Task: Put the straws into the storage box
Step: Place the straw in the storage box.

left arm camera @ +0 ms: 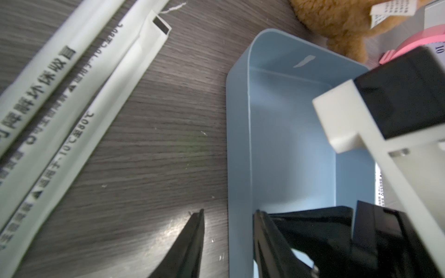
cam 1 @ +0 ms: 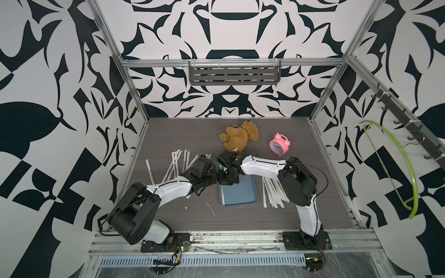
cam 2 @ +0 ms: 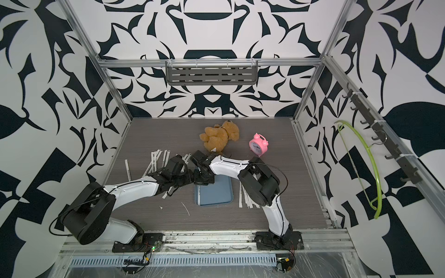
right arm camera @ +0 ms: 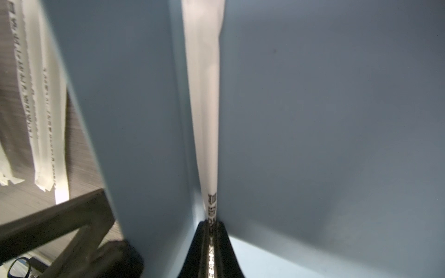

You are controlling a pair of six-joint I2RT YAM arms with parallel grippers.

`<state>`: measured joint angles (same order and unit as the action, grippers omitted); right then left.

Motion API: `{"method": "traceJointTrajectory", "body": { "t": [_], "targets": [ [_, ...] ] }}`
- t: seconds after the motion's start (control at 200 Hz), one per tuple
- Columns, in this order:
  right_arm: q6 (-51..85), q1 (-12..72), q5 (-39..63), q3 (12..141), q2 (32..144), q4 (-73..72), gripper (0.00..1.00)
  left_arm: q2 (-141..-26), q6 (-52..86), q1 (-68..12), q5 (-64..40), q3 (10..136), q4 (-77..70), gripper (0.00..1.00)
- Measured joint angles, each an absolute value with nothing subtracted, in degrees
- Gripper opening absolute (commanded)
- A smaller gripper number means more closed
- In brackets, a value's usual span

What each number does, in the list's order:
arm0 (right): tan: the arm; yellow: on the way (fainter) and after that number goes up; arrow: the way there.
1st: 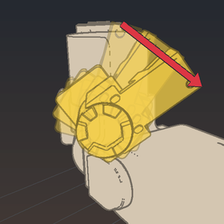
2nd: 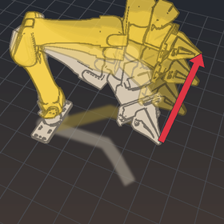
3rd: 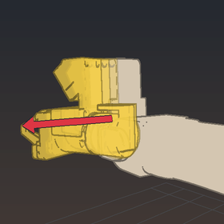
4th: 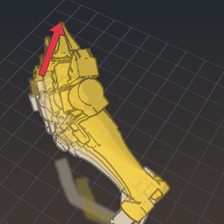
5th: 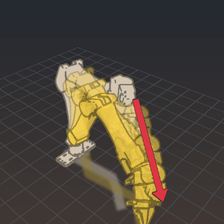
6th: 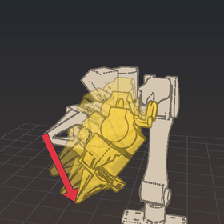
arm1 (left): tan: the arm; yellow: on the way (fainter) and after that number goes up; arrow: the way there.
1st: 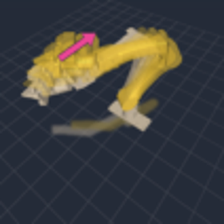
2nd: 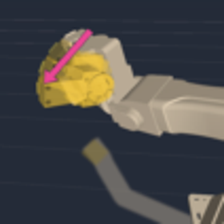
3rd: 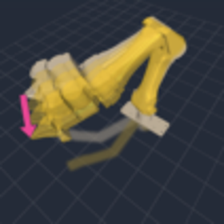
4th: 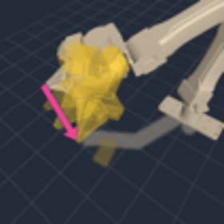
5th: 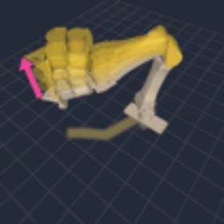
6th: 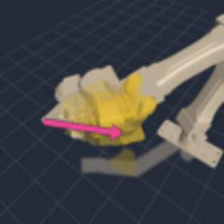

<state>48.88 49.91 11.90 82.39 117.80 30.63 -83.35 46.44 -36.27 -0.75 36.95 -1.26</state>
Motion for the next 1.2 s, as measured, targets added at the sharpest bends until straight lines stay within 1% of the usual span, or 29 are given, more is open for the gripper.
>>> {"method": "traceJointTrajectory", "body": {
  "t": [0.055, 0.145, 0.225, 0.325, 0.435, 0.49, 0.665, 0.855, 1.0, 1.1, 1.155, 1.2],
  "targets": [
    [48.7, 49.9, 11.9, 82.6, 117.8, 30.9, 0.11, -83.4, 46.4, -36.3, -0.9, 36.9, -1.3, 0.39],
    [48.3, 49.9, 12.0, 83.4, 118.0, 32.1, 0.13, -83.7, 46.3, -36.3, -1.2, 36.9, -1.7, 0.34],
    [48.1, 49.9, 12.3, 84.4, 118.7, 33.0, 0.16, -84.7, 46.0, -36.3, -1.5, 37.0, -1.9, 0.34],
    [47.6, 49.8, 12.7, 85.0, 119.3, 33.7, 0.23, -85.3, 46.0, -36.2, -2.0, 37.1, -2.2, 0.34],
    [47.1, 49.7, 12.6, 85.1, 119.2, 34.0, 0.34, -85.2, 46.0, -36.2, -2.0, 37.2, -2.3, 0.34],
    [47.1, 49.7, 12.4, 85.1, 119.0, 34.2, 0.37, -85.1, 45.7, -36.2, -1.9, 37.4, -1.9, 0.34],
    [46.8, 50.0, 12.2, 85.1, 118.4, 34.6, 0.41, -83.7, 44.9, -36.2, -1.0, 37.7, 0.1, 0.34],
    [46.4, 50.5, 12.3, 85.1, 117.7, 34.6, 0.46, -78.5, 43.5, -34.6, -0.9, 37.7, 3.5, 0.35],
    [46.1, 50.5, 12.2, 85.1, 115.3, 34.6, 0.47, -74.5, 42.0, -31.7, -1.0, 37.7, 5.8, 0.37],
    [45.6, 50.2, 12.2, 85.0, 113.3, 34.5, 0.47, -73.9, 41.0, -30.4, -1.3, 37.8, 6.5, 0.39],
    [44.9, 50.0, 12.1, 84.9, 112.2, 34.7, 0.42, -73.9, 40.4, -30.2, -1.5, 37.8, 7.2, 0.42],
    [44.6, 49.8, 11.9, 84.4, 111.1, 34.8, 0.33, -73.9, 40.2, -30.2, -1.6, 37.9, 8.1, 0.45]
  ]
}}
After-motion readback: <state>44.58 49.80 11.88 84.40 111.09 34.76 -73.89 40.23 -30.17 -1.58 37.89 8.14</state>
